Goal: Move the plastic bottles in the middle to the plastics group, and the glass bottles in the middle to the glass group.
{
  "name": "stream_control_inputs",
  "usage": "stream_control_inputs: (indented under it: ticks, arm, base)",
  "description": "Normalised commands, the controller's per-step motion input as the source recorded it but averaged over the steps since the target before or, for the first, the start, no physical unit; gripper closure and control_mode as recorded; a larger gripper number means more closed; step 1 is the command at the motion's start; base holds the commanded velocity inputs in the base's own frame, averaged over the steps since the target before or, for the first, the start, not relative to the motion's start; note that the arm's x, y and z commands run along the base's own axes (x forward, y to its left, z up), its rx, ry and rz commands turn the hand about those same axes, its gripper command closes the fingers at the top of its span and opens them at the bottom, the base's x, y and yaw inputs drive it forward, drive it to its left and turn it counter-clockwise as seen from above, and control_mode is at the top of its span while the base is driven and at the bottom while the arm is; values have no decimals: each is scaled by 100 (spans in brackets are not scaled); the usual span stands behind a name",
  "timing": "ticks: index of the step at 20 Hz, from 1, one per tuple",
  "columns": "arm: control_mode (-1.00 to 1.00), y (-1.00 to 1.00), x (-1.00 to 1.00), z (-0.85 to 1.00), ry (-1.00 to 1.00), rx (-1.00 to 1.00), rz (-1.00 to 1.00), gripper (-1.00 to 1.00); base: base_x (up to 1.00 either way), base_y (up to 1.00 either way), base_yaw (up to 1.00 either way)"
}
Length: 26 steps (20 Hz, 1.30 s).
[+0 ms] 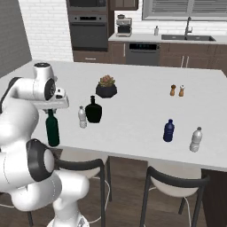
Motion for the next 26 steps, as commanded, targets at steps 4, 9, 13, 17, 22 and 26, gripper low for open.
stream_control_inputs:
  ticks: [4,9,13,17,22,26]
  arm:
    - [-100,100,-30,6,-8,-3,3,100]
    - [-100,100,0,19,-2,0,0,100]
    - [-100,100,25,18,-7,0,0,100]
    - [-100,100,47,11,-7,0,0,100]
    - [-100,80,59,-8,0,0,0,100]
    - [-100,55,57,-18,0,0,0,100]
  base:
    - [0,0,0]
    - [0,0,0]
    - [0,0,0]
    - [0,0,0]
    - [0,0,0]
    - [0,0,0]
